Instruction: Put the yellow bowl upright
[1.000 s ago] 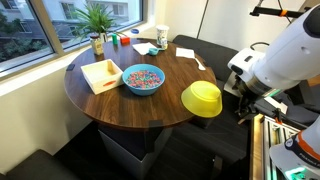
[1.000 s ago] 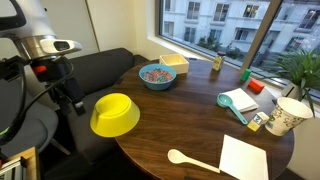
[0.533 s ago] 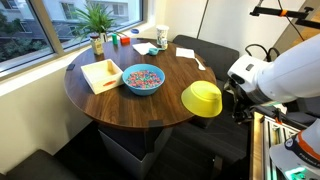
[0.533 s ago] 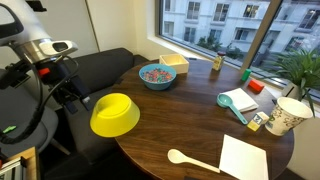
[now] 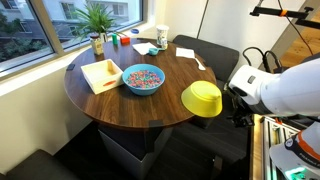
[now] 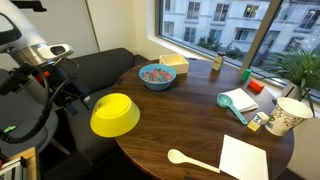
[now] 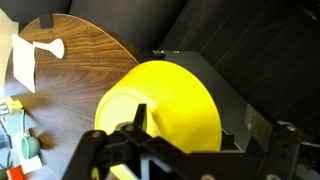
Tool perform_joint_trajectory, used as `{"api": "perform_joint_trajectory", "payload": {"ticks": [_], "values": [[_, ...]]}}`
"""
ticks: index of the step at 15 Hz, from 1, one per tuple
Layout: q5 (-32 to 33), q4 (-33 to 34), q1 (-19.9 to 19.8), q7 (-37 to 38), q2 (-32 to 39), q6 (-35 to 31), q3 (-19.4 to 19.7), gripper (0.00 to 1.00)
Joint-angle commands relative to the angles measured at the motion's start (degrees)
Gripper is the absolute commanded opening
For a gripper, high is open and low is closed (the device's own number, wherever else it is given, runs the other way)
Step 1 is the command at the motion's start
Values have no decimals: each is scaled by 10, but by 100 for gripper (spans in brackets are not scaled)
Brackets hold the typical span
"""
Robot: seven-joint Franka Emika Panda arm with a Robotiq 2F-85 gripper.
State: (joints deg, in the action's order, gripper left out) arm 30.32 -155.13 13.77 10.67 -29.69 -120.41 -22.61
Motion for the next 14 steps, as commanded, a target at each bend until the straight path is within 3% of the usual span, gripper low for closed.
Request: {"api": "perform_joint_trajectory", "payload": {"ticks": [1, 8, 14], "values": [[7, 1, 6, 2, 2, 3, 3, 100], [39, 7, 6, 5, 35, 36, -23, 100], [108, 17, 22, 19, 62, 93, -47, 100]]}}
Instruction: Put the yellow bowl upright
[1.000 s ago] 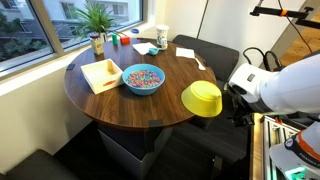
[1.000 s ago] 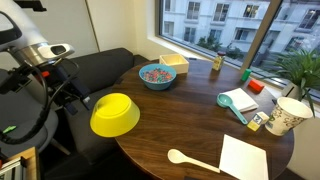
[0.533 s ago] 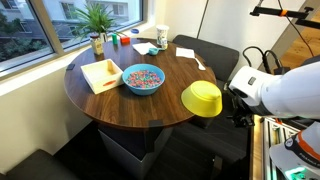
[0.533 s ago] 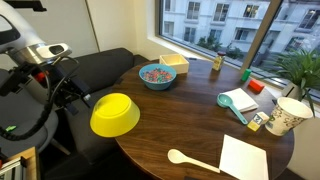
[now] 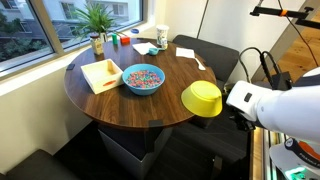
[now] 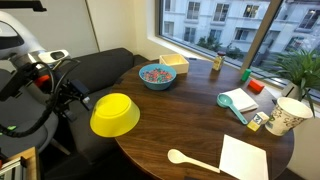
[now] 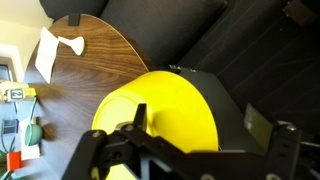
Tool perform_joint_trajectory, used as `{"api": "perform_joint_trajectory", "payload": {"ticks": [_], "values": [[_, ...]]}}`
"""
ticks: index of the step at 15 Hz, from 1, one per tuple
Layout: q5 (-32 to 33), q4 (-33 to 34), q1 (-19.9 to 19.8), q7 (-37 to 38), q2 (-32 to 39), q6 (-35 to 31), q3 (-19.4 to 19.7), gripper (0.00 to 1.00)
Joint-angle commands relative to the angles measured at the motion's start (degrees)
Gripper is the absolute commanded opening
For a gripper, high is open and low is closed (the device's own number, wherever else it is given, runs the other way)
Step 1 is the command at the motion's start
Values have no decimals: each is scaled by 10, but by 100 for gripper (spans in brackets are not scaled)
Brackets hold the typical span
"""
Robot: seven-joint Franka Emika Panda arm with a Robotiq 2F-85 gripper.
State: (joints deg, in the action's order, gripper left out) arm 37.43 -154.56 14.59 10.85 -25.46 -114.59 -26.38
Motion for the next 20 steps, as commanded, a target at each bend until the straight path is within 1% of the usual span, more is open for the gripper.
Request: {"api": "perform_joint_trajectory", "payload": {"ticks": [1, 2, 5, 9, 15, 19, 20], "values": [[49, 12, 17, 21, 21, 42, -11, 100], [59, 11, 22, 25, 23, 49, -11, 100], [79, 2, 36, 42, 29, 36, -6, 100], [103, -6, 47, 62, 34, 37, -5, 100], [149, -22, 58, 86, 44, 45, -7, 100], [160, -36, 66, 108, 46, 45, -5, 100], [165, -26, 65, 114, 59, 52, -8, 100]]}}
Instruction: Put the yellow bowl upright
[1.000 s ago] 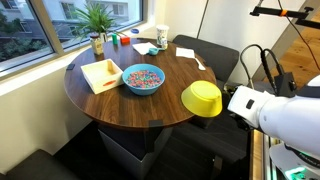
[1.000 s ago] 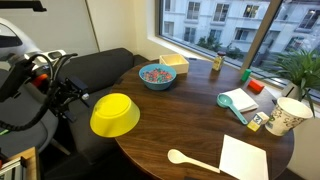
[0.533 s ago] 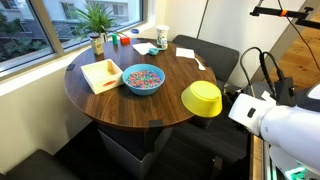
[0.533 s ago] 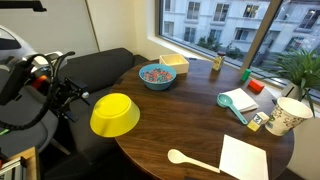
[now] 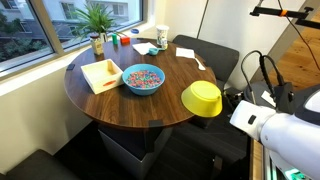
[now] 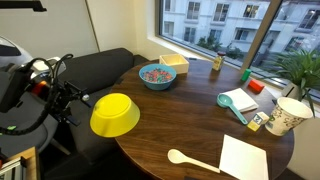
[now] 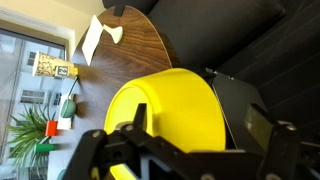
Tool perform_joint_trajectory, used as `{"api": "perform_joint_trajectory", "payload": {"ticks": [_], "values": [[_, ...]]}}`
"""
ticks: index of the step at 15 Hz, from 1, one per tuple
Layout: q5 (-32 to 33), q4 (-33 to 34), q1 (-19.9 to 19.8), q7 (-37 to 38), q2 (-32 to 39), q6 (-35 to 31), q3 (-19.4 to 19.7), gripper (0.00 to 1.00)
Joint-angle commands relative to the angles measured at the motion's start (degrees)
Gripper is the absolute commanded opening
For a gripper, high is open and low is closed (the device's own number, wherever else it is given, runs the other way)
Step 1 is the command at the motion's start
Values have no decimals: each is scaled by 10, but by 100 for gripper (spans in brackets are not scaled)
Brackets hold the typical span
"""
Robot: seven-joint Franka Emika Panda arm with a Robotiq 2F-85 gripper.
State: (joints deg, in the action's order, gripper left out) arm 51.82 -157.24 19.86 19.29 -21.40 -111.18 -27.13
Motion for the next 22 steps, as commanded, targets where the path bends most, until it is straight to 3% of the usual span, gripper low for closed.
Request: {"api": "perform_joint_trajectory", "payload": {"ticks": [1, 7, 22], "values": [[25, -1, 13, 35, 18, 19, -1, 100], [81, -1, 15, 81, 34, 34, -1, 100], [148, -2, 22, 186, 86, 51, 6, 100]]}}
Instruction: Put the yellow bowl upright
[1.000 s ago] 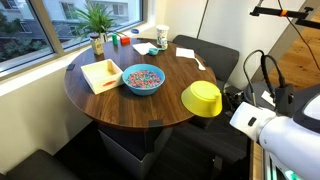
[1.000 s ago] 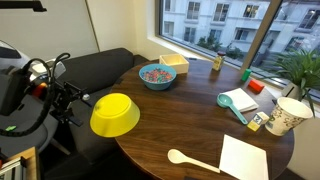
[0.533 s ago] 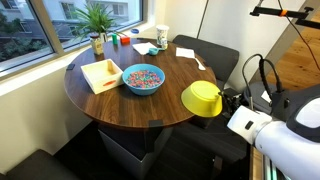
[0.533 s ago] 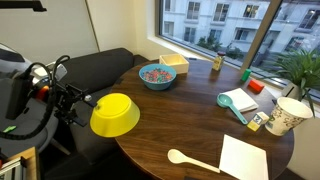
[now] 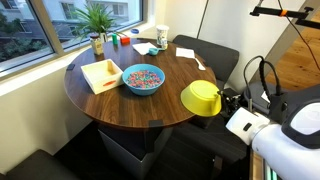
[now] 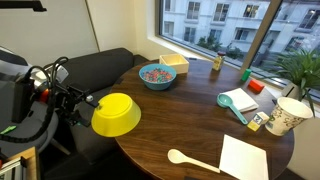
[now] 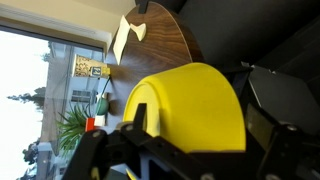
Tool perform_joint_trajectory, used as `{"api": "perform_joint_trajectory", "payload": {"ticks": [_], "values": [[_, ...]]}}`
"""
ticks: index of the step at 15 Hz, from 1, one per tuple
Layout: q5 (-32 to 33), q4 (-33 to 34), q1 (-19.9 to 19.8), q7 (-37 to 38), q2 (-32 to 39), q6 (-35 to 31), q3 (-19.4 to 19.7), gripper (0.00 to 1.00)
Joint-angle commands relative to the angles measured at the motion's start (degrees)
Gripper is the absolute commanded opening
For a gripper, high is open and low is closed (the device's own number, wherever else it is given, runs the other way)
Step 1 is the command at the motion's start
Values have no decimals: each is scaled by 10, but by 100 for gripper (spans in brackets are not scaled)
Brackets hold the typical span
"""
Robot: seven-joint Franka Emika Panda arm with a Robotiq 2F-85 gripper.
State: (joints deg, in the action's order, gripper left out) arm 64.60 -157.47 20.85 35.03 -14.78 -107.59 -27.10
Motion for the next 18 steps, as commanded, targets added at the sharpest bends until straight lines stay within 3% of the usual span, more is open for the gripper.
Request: {"api": "perform_joint_trajectory", "payload": {"ticks": [1, 18], "values": [[23, 0, 12, 32, 22, 15, 6, 100], [73, 0, 13, 79, 49, 28, 18, 100]]}}
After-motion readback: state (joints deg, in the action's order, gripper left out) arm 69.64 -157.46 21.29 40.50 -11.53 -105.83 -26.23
